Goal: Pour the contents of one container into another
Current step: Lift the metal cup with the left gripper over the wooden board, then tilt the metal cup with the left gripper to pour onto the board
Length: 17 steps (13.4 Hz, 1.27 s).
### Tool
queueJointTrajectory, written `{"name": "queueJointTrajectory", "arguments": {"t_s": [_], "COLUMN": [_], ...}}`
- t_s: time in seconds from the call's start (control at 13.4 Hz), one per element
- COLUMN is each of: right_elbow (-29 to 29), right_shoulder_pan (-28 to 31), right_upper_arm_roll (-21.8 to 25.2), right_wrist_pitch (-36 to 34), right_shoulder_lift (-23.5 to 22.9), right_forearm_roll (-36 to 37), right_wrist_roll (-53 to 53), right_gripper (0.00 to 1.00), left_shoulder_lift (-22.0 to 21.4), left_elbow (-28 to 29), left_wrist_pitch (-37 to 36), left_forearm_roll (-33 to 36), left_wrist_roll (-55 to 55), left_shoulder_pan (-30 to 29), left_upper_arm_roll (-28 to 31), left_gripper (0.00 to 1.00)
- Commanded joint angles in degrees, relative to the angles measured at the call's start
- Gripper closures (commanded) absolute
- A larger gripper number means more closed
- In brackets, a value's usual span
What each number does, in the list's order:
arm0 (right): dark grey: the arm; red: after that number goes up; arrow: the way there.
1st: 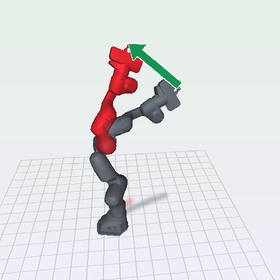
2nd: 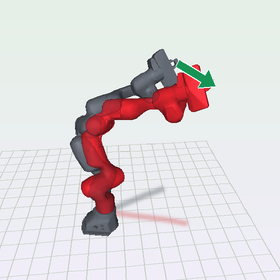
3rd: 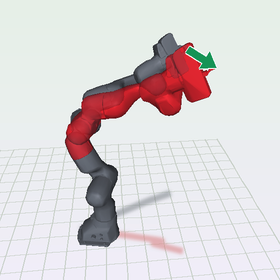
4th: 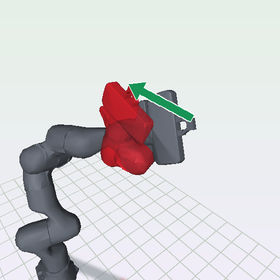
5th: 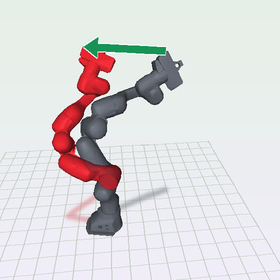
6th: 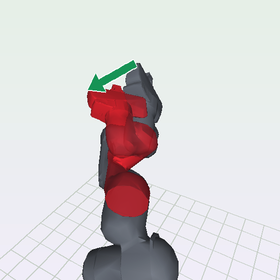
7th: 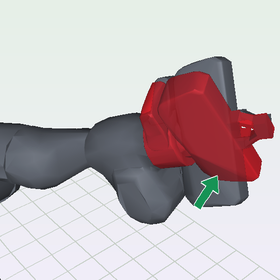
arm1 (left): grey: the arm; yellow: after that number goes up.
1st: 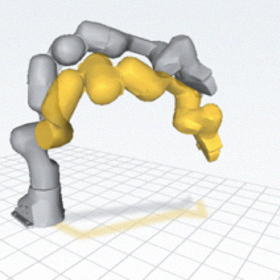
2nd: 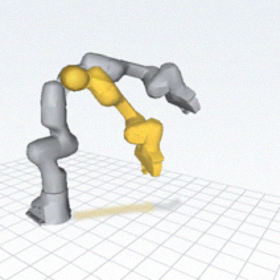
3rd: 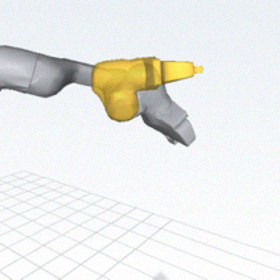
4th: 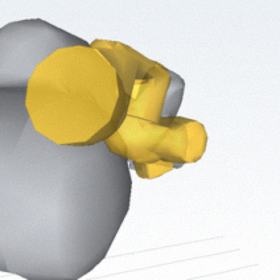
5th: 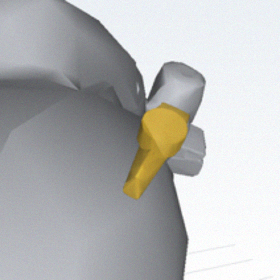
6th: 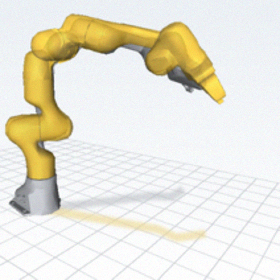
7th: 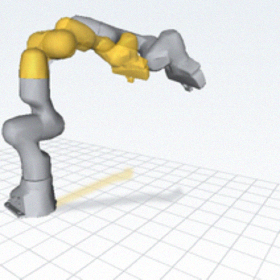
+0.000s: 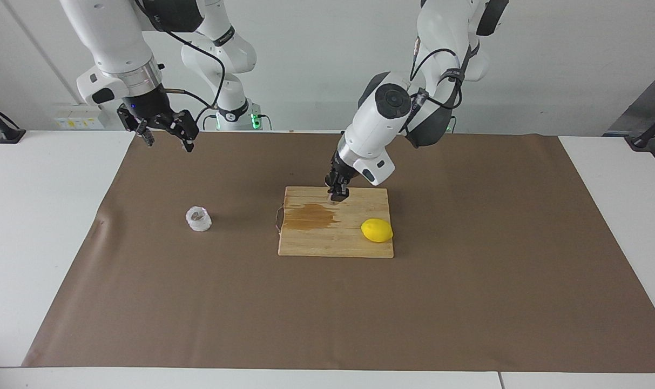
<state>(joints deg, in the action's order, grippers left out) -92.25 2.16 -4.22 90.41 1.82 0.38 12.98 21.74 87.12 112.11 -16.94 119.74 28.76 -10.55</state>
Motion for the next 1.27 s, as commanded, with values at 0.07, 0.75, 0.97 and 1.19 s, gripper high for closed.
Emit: {"name": "queueJointTrajectory", "arguments": {"t_s": [0.07, 0.75, 0.97, 1.19], "right_elbow": [-1.1, -1.6, -1.6, -1.6], "right_shoulder_pan": [0.7, 0.0, -0.1, -0.2], "right_upper_arm_roll": [-0.1, -0.1, -0.2, -0.4], "right_wrist_pitch": [0.6, 1.2, 1.2, 1.2], "right_shoulder_lift": [0.8, 1.1, 1.1, 1.1], "right_forearm_roll": [-0.6, -0.6, -0.6, -0.6], "right_wrist_roll": [-2.5, -4.4, -4.4, -4.4], "right_gripper": [0.0, 0.0, 0.0, 0.0], "left_shoulder_lift": [3.8, 3.1, 2.7, 2.6], "left_elbow": [-2.0, 6.3, 8.6, 9.3], "left_wrist_pitch": [5.1, 13.7, 15.8, 17.2], "left_forearm_roll": [-0.1, 0.2, 0.3, 0.2], "left_wrist_roll": [2.4, 3.0, 3.0, 3.0], "left_shoulder_pan": [2.5, 6.8, 7.3, 7.4], "left_upper_arm_roll": [-0.5, -0.4, -0.4, -0.5], "left_gripper": [1.0, 1.0, 1.0, 1.0]}}
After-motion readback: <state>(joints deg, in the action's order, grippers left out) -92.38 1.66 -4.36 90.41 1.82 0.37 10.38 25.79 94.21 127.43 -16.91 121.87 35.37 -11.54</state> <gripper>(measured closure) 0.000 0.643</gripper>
